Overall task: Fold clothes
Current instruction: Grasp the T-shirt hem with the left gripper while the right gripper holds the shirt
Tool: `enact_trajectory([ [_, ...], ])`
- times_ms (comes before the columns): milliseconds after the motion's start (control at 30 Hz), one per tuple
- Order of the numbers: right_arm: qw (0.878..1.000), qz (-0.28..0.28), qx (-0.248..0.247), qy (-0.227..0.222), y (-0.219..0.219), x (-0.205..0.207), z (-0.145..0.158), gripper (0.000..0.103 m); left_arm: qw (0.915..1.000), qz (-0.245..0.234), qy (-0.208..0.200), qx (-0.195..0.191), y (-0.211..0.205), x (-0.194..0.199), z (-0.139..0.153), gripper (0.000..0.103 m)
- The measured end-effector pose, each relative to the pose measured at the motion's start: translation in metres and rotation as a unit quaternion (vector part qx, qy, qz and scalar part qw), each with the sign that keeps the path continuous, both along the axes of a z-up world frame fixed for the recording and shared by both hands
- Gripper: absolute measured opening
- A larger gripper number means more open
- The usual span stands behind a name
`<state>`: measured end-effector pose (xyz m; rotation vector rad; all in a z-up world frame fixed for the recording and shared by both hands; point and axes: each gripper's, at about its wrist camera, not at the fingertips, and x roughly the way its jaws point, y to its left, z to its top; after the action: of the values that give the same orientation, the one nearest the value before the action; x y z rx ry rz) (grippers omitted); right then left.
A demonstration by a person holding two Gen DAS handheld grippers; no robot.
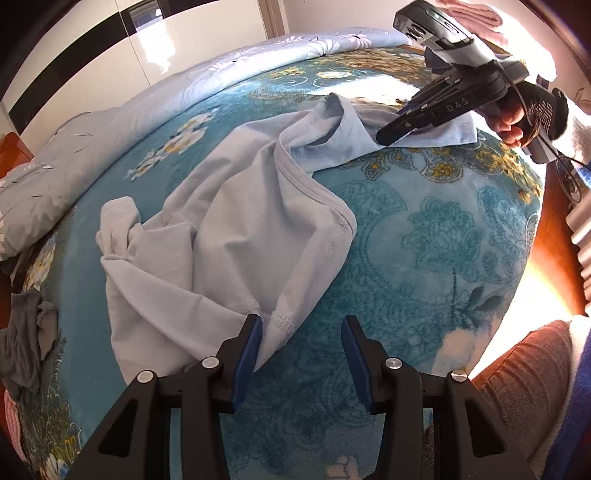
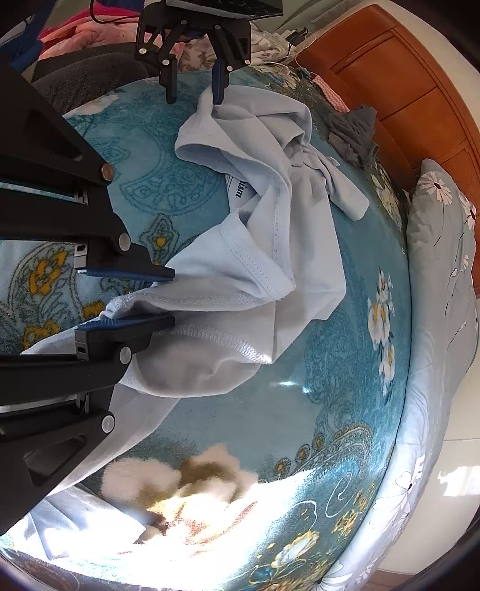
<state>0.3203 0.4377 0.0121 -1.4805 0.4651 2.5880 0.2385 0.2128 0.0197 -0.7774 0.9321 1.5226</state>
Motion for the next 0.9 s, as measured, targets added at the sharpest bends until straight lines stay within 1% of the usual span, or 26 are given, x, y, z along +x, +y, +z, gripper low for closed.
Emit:
enact_trajectory([
  [133, 1.000, -0.005, -0.008, 0.000, 0.004, -0.001, -0.004, 0.015, 0.9997, -0.012, 0.019, -0.006, 0.001, 0.001, -0.010, 0.048],
  [167, 1.000, -0.005, -0.009, 0.002, 0.004, -0.001, -0.005, 0.015, 0.9997, -0.008, 0.023, -0.002, 0.000, 0.000, -0.008, 0.044],
  [200, 1.000, -0.005, -0.008, 0.003, 0.004, 0.000, -0.004, 0.015, 0.9995, 0.000, 0.031, 0.002, 0.000, -0.001, -0.007, 0.032],
  [233, 1.000, -0.004, -0.005, 0.002, 0.003, 0.000, -0.004, 0.012, 0.9992, 0.010, 0.038, 0.007, -0.001, -0.004, -0.005, 0.024],
  [267, 1.000, -0.003, -0.002, -0.002, 0.002, -0.001, -0.003, 0.011, 0.9990, 0.025, 0.035, 0.013, -0.002, -0.009, -0.003, 0.011],
  [333, 1.000, 0.002, 0.008, -0.015, 0.001, -0.003, 0.000, 0.008, 0.9976, 0.059, 0.008, 0.034, -0.004, -0.022, 0.005, 0.009],
  [367, 1.000, 0.003, 0.022, -0.017, -0.001, -0.005, 0.004, 0.007, 0.9962, 0.075, 0.009, 0.043, -0.004, -0.027, 0.009, 0.007],
  [433, 0.998, 0.001, 0.056, -0.016, -0.002, -0.009, 0.018, 0.006, 0.9921, 0.106, 0.032, 0.059, -0.004, -0.037, 0.021, 0.006],
  [500, 0.996, -0.017, 0.088, 0.005, 0.002, -0.014, 0.044, 0.006, 0.9852, 0.141, 0.047, 0.085, -0.002, -0.051, 0.044, 0.005],
  [533, 0.994, -0.029, 0.105, 0.019, 0.006, -0.017, 0.060, 0.006, 0.9804, 0.159, 0.051, 0.105, -0.001, -0.059, 0.061, 0.005],
  [600, 0.987, -0.054, 0.138, 0.058, 0.013, -0.020, 0.103, 0.006, 0.9674, 0.197, 0.057, 0.149, -0.002, -0.078, 0.102, 0.005],
  [700, 0.972, -0.077, 0.182, 0.124, 0.017, -0.023, 0.175, 0.005, 0.9425, 0.243, 0.084, 0.214, -0.012, -0.097, 0.175, 0.005],
  [767, 0.958, -0.082, 0.222, 0.164, 0.009, -0.021, 0.226, 0.005, 0.9258, 0.260, 0.107, 0.253, -0.020, -0.100, 0.224, 0.005],
  [833, 0.942, -0.081, 0.256, 0.200, -0.004, -0.018, 0.274, 0.005, 0.9109, 0.269, 0.133, 0.283, -0.027, -0.096, 0.270, 0.005],
  [900, 0.921, -0.085, 0.302, 0.229, -0.022, -0.010, 0.318, 0.005, 0.8980, 0.269, 0.159, 0.309, -0.036, -0.086, 0.313, 0.005],
])
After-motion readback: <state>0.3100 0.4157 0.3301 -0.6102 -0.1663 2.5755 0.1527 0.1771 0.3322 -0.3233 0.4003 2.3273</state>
